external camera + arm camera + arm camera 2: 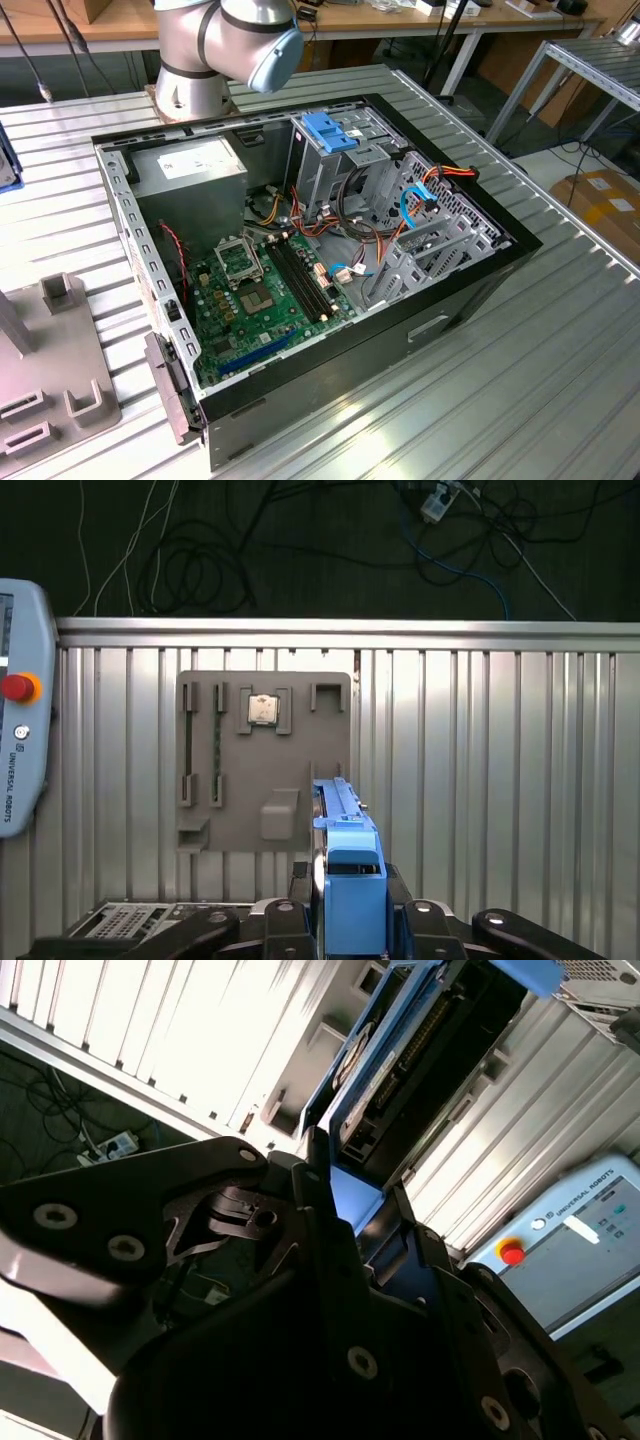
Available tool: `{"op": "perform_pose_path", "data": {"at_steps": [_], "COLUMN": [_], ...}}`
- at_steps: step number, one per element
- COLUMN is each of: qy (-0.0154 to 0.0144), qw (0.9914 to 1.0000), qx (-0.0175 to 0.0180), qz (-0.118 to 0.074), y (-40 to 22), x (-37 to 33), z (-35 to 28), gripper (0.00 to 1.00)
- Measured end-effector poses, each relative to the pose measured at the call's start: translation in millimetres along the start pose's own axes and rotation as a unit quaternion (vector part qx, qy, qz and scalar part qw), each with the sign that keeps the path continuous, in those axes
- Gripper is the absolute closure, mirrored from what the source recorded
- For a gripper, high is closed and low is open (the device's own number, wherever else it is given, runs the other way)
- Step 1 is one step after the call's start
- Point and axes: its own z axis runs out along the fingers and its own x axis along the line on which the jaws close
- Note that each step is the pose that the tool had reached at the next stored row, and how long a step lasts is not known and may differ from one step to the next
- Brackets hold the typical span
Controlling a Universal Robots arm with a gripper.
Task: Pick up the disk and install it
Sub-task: 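Pick up the disk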
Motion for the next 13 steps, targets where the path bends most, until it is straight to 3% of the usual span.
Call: {"op": "perform_pose_path", "data": {"at_steps": [2,13], "qy": [0.0,0.0], "qw": [1.0,1.0], "qx": [0.0,0.0], "qz": [0.0,0.0], "y": [-6.0,-7.0], "x": [0.0,0.0], "z": [0.0,-0.1], "gripper": [0.64,0.64]}}
